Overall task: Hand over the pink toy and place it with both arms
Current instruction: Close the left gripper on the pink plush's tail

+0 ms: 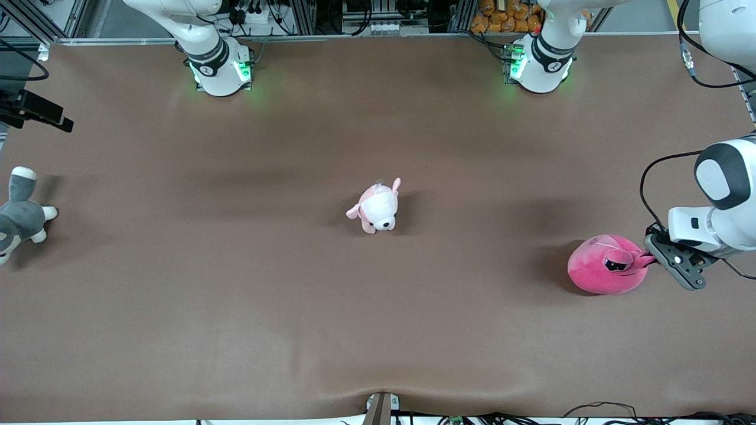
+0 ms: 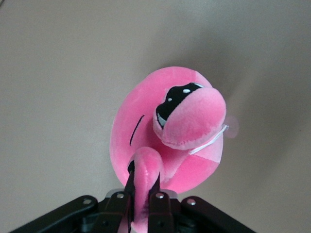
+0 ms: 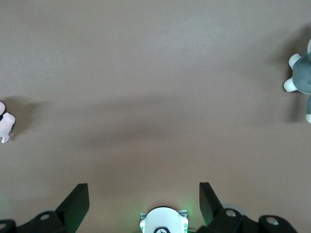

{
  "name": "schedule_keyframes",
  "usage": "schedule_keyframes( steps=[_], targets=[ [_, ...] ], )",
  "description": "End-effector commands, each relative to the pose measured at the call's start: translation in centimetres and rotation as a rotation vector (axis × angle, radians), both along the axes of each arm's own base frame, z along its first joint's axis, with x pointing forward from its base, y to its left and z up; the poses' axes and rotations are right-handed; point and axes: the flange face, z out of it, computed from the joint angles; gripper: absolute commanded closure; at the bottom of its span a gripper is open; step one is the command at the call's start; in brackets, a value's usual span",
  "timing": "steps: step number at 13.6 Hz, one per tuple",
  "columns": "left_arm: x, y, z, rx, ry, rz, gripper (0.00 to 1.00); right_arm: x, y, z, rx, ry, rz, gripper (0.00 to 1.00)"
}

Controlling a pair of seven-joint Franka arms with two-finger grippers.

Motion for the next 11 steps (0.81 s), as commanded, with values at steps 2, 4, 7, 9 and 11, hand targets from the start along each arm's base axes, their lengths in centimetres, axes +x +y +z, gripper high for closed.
schedule_keyframes(
  steps=[2, 4, 7, 9, 11],
  targets=[
    [0.0, -0.5, 1.4, -0.016, -0.02, -0.023, 1.0, -0.3, -0.6, -0.1, 0.0, 0.006, -0.024, 0.0],
    [0.2, -1.9, 2.8, -0.029, -0.011, -0.045, 1.0, -0.3, -0.8, -0.1, 0.002, 0.009, -0.036, 0.0],
    [0.5, -3.1, 4.2, -0.044, 0.008, -0.06, 1.0, -0.4, -1.3, -0.1, 0.006, 0.008, -0.048, 0.0],
    [0.5, -3.4, 4.7, -0.046, 0.002, -0.064, 1.0, -0.4, -1.2, -0.1, 0.008, 0.008, -0.046, 0.0],
    [0.4, -4.2, 5.2, -0.05, -0.004, -0.076, 1.0, -0.4, -1.2, -0.1, 0.009, 0.008, -0.047, 0.0]
  ],
)
